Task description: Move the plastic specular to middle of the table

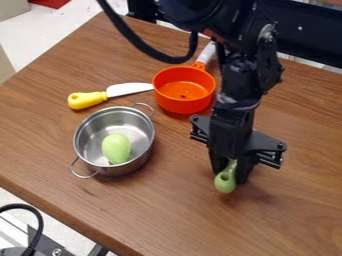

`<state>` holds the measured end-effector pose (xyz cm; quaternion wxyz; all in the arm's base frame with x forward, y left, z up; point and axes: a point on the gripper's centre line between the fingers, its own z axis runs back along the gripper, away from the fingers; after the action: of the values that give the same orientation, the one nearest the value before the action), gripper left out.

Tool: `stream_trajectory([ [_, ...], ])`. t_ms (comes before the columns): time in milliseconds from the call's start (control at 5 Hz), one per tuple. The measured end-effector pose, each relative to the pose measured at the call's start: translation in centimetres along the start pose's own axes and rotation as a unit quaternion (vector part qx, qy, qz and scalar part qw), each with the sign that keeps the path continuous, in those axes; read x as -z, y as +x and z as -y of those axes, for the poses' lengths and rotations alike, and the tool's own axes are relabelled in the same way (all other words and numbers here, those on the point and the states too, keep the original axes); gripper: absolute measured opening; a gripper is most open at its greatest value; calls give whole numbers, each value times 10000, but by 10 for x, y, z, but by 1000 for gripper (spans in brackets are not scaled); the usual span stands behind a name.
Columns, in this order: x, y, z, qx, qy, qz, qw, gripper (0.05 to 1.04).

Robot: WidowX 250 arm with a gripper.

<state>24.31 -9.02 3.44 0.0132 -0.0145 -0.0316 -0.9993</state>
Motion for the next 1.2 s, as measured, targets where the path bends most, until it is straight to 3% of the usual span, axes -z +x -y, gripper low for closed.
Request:
stream_trajectory([
  [400, -1, -1, 1, -245, -45, -30, 9997, 944],
  [800, -11, -10, -2, -357, 118, 76, 9993, 999],
  [1200, -19, -18, -8, -1168, 258, 17, 9928, 999],
])
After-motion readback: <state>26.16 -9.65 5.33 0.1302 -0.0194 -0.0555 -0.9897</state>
